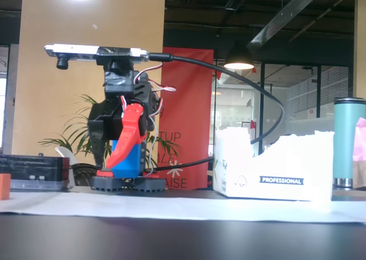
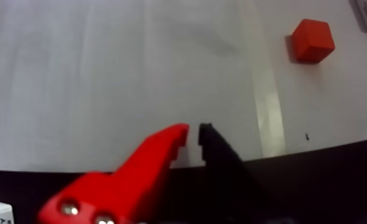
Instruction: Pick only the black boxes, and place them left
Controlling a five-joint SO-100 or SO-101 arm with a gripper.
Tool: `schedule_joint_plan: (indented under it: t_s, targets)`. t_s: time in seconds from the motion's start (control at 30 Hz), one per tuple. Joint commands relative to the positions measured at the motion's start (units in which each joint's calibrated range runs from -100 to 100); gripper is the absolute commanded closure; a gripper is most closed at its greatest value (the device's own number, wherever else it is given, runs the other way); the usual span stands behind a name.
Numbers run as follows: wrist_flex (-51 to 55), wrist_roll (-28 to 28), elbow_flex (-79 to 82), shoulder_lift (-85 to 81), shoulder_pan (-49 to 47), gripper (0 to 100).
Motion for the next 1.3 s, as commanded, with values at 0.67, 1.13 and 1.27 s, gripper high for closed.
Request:
schedule_joint_plan:
  t_s: [0.67,1.13,1.27]
  targets:
    - [0.3,0.1,0.7,-1.0,-0.2,100]
    - [4.4,0.0,0.7,-1.0,-0.8,100]
    - [4.4,0.0,0.7,-1.0,-0.9,100]
